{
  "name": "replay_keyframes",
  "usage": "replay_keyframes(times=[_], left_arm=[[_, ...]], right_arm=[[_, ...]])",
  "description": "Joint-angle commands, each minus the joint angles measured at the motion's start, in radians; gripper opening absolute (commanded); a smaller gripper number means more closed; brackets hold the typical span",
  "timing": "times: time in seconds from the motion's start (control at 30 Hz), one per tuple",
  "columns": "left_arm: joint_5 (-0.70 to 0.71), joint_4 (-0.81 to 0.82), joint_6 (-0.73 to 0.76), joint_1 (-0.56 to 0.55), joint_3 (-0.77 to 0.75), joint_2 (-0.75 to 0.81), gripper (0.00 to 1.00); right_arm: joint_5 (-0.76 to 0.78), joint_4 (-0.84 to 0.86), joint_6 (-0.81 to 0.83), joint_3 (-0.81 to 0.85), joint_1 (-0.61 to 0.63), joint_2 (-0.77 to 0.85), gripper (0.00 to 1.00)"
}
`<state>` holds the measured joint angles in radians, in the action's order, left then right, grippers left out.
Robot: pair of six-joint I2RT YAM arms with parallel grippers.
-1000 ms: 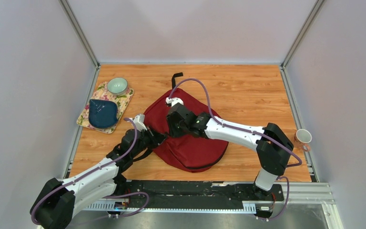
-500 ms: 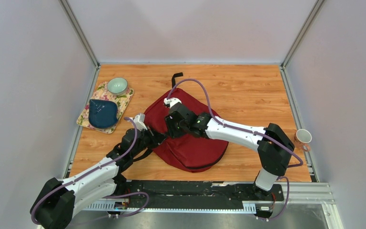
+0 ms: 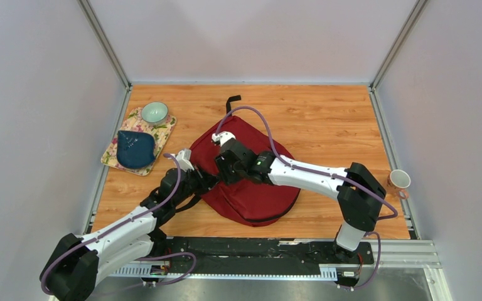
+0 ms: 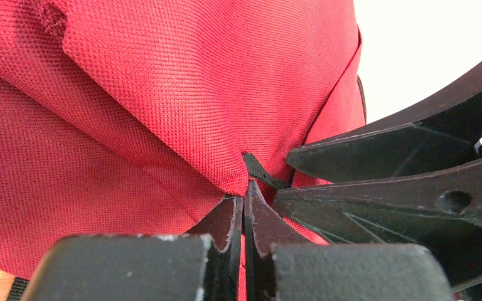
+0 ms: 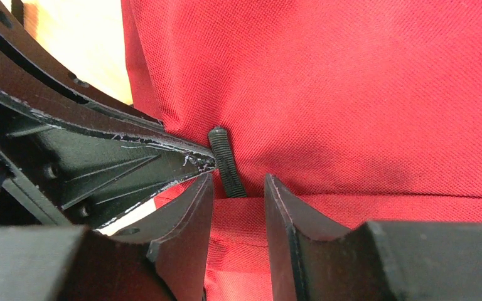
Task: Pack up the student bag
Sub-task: Zip the student bag at the center of the board.
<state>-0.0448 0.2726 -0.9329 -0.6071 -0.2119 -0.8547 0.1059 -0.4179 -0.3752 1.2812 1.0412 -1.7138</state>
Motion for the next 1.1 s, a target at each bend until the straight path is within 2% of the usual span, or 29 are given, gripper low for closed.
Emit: replay_keyframes(times=[0.0,0.27,0.57,0.67,0.7,0.9,1.07], left_arm=[[-0.04,0.027,0.019,-0.006,-0.053,-0.003,0.0],[-0.049,0.03,0.014,-0.006,-0.055,-0.006,0.0],[-0.049,0.023,0.014,-0.006,-0.047,-0.001,0.0],[-0.05,0.023,0.014,-0.006,-0.046,0.0,0.0],[-0.049,0.023,0.014,-0.006,-0.044,-0.001,0.0],[-0.053,0.02,0.014,-0.006,-0.03,0.002,0.0],[-0.044,-0.032,0.035,-0.006,-0.015,0.029,0.0]], right_arm=[[0.08,0.001,0.041,0.033,0.026,-0.015,0.39],[0.156,-0.019,0.036,0.05,0.046,-0.059,0.34],[0.186,-0.032,0.033,0.107,0.046,-0.115,0.15],[0.186,-0.028,0.032,0.104,0.046,-0.113,0.06],[0.186,-0.027,0.033,0.102,0.046,-0.113,0.0],[0.207,-0.009,0.042,0.075,0.043,-0.084,0.0],[0.19,0.002,0.026,0.066,-0.007,-0.066,0.0]])
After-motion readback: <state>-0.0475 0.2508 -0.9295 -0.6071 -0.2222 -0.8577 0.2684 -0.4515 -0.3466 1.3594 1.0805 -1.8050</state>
